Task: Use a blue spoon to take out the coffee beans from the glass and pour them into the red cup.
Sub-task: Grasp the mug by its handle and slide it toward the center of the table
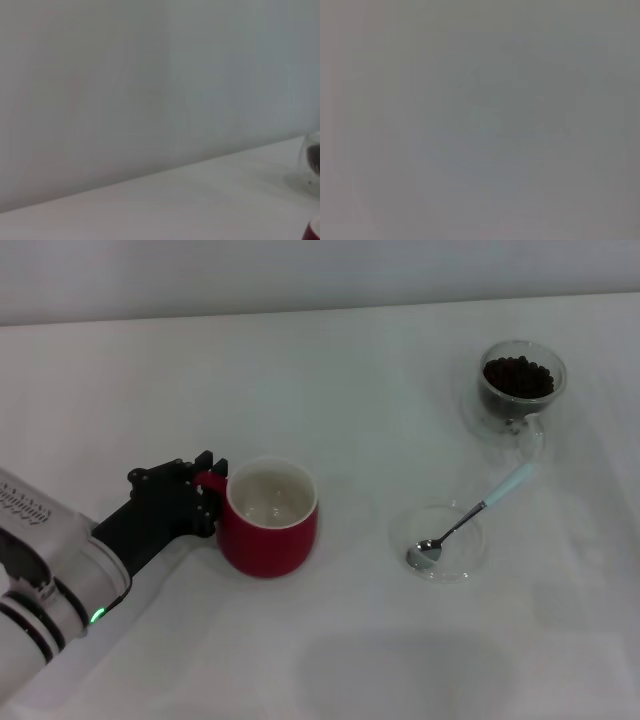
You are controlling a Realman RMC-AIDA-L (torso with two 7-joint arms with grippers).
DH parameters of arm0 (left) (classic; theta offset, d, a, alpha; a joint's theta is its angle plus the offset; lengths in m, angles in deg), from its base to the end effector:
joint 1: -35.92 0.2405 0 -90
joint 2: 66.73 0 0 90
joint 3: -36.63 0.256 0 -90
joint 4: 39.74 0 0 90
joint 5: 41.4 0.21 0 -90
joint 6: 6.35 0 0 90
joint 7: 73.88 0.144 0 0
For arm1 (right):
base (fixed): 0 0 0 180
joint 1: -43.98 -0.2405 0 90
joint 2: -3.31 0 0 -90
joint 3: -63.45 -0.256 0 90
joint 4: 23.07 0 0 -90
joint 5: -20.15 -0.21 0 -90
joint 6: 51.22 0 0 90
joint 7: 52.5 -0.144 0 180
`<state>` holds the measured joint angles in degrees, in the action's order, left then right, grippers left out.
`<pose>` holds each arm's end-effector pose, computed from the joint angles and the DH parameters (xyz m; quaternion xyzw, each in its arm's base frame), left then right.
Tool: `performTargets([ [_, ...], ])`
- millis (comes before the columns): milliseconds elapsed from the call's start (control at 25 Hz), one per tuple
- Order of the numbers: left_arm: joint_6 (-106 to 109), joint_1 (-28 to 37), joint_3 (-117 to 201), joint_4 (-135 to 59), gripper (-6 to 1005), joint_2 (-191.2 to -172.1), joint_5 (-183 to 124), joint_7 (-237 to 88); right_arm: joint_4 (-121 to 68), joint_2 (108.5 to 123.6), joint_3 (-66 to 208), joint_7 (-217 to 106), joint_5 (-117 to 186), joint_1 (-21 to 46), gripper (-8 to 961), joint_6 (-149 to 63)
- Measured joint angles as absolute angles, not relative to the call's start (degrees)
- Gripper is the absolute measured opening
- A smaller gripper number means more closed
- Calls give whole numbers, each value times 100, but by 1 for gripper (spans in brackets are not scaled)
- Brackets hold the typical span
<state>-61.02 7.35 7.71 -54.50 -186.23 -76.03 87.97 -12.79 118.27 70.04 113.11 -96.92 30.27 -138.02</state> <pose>-0.2771 0.3100 -0.1131 -0.8709 -0.2071 -0.2517 0.3678 0.3982 0.2311 0.0466 -0.5480 0.2789 0.3323 0.7152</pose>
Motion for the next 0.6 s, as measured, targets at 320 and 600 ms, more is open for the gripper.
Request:
performTargets([
  [320,-5506,486,824,-5704,154,-18612,-7566,8786,-1280,11827,7004,11305,-9692,2998,857,-13814],
  [600,-5383,390,812,-5729,153,-18619,-7549,8788,-1279,11827,7012,11308,-9692,2976,857,-13809],
])
